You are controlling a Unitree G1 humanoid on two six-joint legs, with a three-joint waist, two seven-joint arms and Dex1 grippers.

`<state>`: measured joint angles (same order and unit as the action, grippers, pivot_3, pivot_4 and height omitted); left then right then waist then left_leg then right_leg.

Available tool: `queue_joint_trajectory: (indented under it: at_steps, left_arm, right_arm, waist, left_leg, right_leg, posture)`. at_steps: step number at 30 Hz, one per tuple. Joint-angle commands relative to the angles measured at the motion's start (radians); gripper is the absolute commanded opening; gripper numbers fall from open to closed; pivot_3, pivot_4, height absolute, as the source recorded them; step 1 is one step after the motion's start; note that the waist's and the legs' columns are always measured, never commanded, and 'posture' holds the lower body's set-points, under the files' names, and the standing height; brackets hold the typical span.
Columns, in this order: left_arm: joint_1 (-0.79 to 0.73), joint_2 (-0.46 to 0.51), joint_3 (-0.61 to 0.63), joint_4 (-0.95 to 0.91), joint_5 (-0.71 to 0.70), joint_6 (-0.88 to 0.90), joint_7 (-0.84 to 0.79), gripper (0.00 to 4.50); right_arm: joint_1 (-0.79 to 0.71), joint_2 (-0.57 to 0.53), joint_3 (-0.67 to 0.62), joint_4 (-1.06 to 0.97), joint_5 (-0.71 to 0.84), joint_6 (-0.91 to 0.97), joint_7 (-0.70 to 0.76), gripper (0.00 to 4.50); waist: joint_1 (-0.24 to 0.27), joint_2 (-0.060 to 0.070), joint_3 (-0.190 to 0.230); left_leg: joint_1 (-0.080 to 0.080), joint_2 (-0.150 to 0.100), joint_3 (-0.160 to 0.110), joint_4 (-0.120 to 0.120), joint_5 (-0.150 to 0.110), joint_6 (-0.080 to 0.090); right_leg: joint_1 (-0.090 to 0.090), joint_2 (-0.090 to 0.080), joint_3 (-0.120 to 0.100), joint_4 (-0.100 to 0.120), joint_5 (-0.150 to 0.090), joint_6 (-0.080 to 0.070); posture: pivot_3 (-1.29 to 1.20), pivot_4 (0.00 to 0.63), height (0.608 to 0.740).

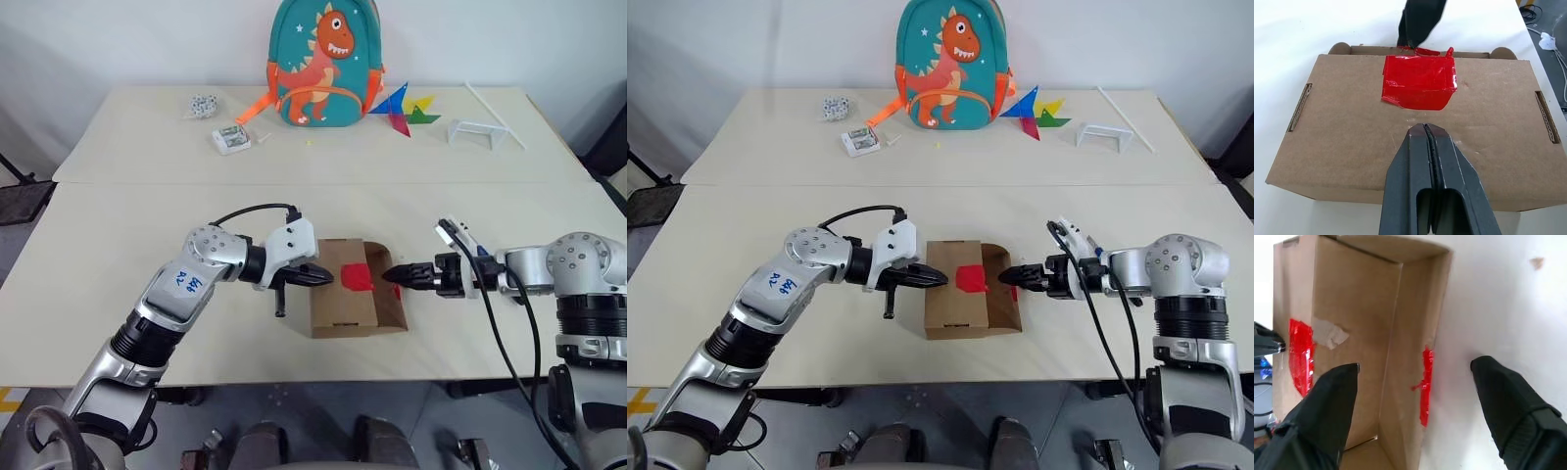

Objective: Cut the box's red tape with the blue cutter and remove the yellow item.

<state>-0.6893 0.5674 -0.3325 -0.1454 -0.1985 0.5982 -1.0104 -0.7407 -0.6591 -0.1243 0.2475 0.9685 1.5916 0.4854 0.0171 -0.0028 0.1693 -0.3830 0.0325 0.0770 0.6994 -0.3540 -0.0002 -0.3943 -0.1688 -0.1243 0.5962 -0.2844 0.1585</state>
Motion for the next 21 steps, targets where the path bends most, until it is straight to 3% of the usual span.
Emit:
queue_joint_trajectory:
  at_steps: [1,9,12,17,21]
  left_arm:
    - [0.025,0.011,-0.024,0.006,0.023,0.017,0.001,0.00]
    - [0.025,0.012,-0.023,0.006,0.022,0.017,0.001,0.00]
    - [0.025,0.013,-0.023,0.005,0.022,0.018,0.002,0.00]
    - [0.026,0.014,-0.021,0.002,0.022,0.020,0.004,0.00]
    - [0.026,0.014,-0.020,0.004,0.021,0.021,0.004,0.00]
  right_arm:
    - [0.025,0.001,0.031,-0.011,0.047,0.023,0.021,3.96]
    - [0.045,0.020,0.032,0.021,0.011,0.023,0.024,3.96]
    - [0.049,0.030,0.030,0.026,-0.019,0.023,0.029,3.43]
    - [0.041,0.049,0.035,0.006,-0.018,0.023,0.037,1.78]
    - [0.030,0.058,0.041,-0.007,0.000,0.023,0.035,1.78]
  waist:
    - [0.000,0.000,0.000]
    - [0.000,0.000,0.000]
    - [0.000,0.000,0.000]
    - [-0.001,0.000,0.000]
    - [-0.002,0.000,0.000]
  left_leg:
    - [0.000,0.000,0.000,0.000,0.000,0.000]
    - [0.000,0.000,0.000,0.000,0.000,0.000]
    - [0.000,0.000,0.000,0.000,0.000,0.000]
    - [0.000,0.000,0.000,0.000,0.000,0.000]
    - [0.000,0.000,0.000,0.000,0.000,0.000]
  right_leg:
    - [0.000,0.000,0.000,0.000,0.000,0.000]
    - [0.000,0.000,0.000,0.000,0.000,0.000]
    - [0.000,0.000,0.000,0.000,0.000,0.000]
    - [0.000,0.000,0.000,0.000,0.000,0.000]
    - [0.000,0.000,0.000,0.000,0.000,0.000]
  posture:
    - [0.00,0.150,0.740]
    - [0.00,0.150,0.740]
    - [0.00,0.150,0.740]
    - [0.00,0.150,0.740]
    - [0.00,0.150,0.740]
